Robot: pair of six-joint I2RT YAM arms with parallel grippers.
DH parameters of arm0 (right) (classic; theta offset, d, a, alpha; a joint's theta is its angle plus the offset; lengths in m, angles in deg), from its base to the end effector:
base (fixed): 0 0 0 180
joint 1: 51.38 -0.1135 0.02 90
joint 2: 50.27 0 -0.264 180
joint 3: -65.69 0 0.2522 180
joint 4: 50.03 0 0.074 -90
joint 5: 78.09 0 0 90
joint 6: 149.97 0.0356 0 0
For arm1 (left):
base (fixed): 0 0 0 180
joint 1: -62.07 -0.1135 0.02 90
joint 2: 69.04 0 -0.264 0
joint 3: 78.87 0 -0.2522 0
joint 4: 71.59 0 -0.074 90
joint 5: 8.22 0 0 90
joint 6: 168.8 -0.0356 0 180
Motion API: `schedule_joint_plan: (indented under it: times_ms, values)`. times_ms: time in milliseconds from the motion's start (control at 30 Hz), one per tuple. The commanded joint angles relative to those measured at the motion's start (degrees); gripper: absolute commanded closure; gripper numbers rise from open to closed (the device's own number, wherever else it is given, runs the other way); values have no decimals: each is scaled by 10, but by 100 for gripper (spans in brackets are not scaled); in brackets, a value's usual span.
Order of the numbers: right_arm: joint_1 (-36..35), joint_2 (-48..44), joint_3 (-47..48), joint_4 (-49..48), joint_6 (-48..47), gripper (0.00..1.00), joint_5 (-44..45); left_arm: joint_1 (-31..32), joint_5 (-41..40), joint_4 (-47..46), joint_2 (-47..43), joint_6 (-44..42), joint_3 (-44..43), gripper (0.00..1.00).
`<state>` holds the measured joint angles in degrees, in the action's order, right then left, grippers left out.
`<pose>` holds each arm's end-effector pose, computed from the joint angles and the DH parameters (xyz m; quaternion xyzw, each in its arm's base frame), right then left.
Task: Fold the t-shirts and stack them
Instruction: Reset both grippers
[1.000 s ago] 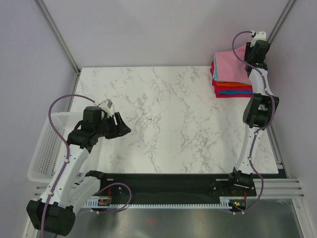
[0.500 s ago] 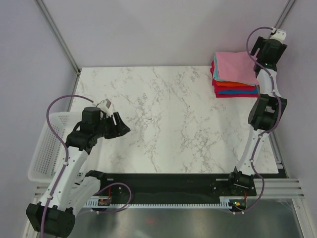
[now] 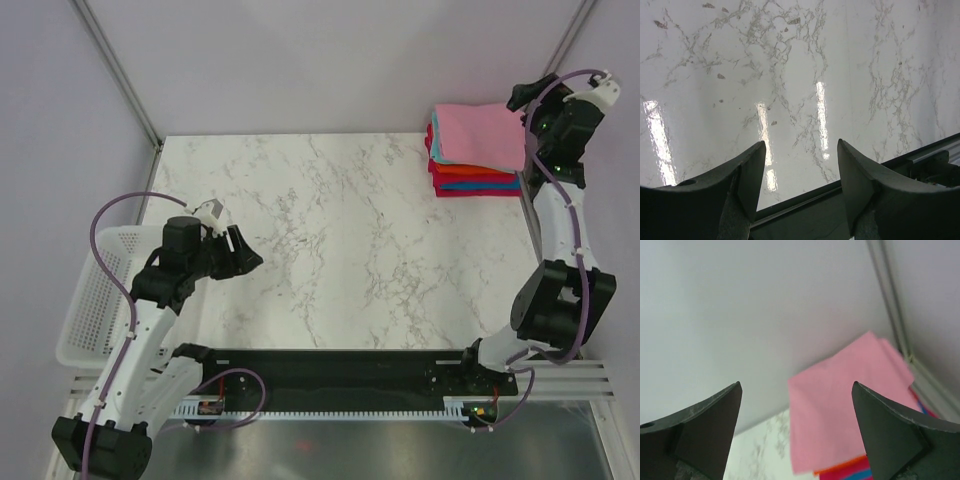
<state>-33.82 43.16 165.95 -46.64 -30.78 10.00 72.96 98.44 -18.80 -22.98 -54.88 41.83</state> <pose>0.3775 -0.1182 0.4136 0.2608 0.6340 0.0851 0.7230 0.1608 -0.0413 0.2925 -0.0402 0.8963 -0.2512 0.3632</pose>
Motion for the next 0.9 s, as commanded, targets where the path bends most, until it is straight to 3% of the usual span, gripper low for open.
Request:
schedule_joint_plan:
  times_ms: [0,100,300,467,633,733,867]
  values:
    - [-39,-88,-120,8,44,2,-79,0,13,-21,-12,-6,2,33]
    - [-81,-192,-244,-18,50,2,-73,0,14,-22,-12,-6,2,33]
    - [-144,-373,-417,46,86,2,-97,0,6,-20,-15,-6,2,33]
    - [-153,-547,-511,157,100,2,-100,0,7,-20,-15,-6,2,33]
    - [-154,-714,-537,264,85,2,-105,0,3,-21,-17,-5,3,33]
    - [-153,-750,-511,324,69,2,-111,0,0,-21,-15,-5,3,33]
    - [-153,-730,-466,383,38,2,-146,0,-6,-21,-25,-4,1,33]
